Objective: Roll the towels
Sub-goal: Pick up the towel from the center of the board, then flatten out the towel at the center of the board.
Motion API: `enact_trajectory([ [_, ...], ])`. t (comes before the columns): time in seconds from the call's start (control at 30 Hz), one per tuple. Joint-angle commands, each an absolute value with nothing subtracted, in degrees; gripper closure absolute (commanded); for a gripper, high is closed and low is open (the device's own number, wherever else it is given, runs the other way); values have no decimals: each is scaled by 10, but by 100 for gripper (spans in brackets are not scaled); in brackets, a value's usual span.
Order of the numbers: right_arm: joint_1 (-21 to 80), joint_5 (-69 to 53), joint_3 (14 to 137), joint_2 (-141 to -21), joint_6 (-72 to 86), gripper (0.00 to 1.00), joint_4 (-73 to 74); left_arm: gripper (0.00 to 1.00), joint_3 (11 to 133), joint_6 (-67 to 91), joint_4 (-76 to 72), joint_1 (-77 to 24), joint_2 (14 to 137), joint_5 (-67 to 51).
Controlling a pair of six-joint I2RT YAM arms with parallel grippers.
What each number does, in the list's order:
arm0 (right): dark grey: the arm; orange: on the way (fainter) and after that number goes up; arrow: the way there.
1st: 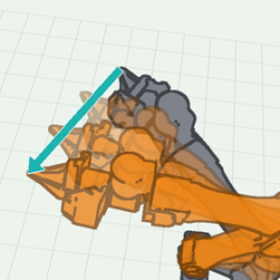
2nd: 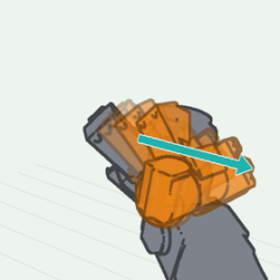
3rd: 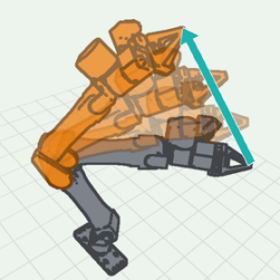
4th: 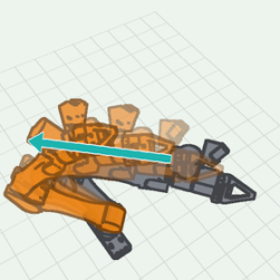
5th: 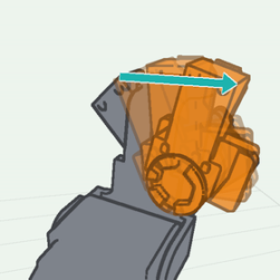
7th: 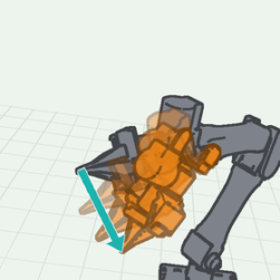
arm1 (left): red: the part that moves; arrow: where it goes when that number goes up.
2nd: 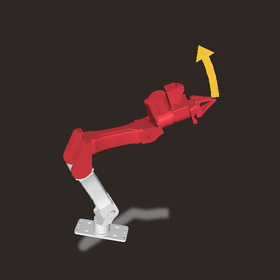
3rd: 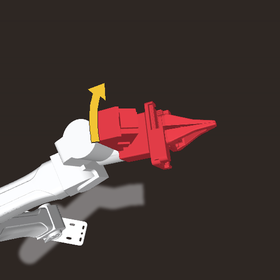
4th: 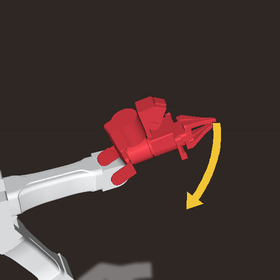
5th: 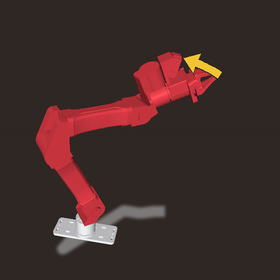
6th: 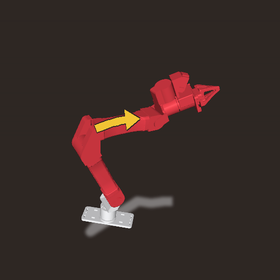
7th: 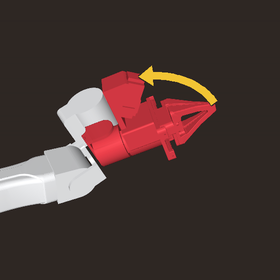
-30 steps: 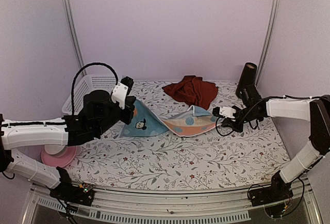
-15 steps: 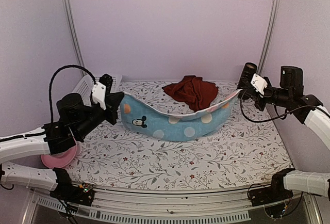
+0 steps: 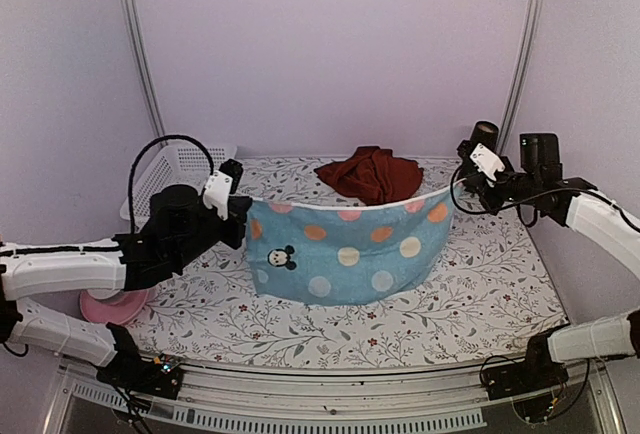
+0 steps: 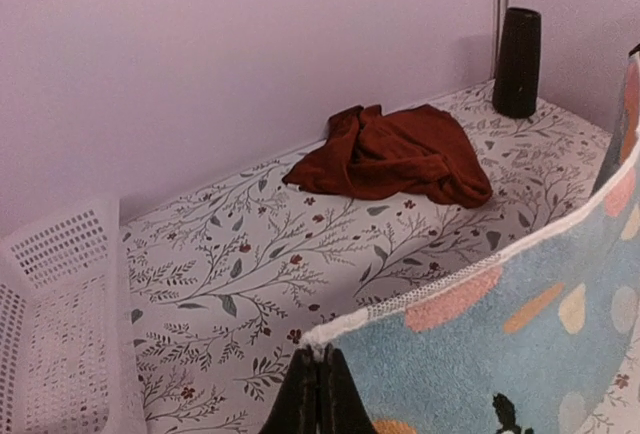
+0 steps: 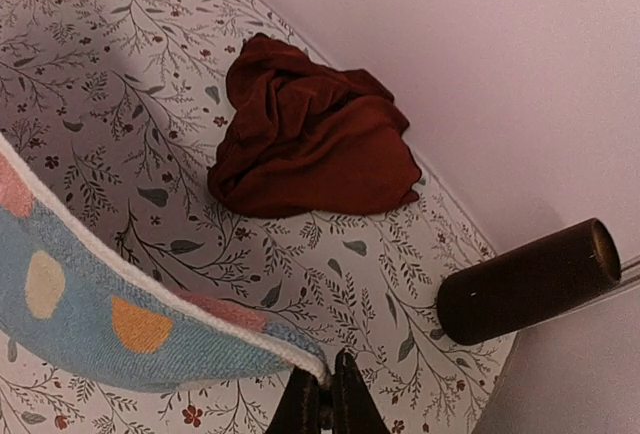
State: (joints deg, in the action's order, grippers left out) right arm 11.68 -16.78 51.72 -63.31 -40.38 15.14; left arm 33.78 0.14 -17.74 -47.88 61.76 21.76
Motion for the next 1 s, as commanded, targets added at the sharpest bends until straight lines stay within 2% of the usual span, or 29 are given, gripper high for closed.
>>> enact_trajectory([
  [0.0,113,-94,556,-740,-380,98,148,100,380,24,-202,-434,734,209],
  [0.17,113,-41,622,-870,-346,98,130,100,449,-9,-242,-420,865,281],
  [0.57,113,4,627,-940,-328,97,17,100,515,-110,-335,-394,992,369],
  [0.7,114,-54,602,-864,-327,97,9,100,486,-121,-364,-395,943,361],
  [0.97,113,-149,543,-642,-356,98,82,100,405,-103,-361,-425,727,289],
])
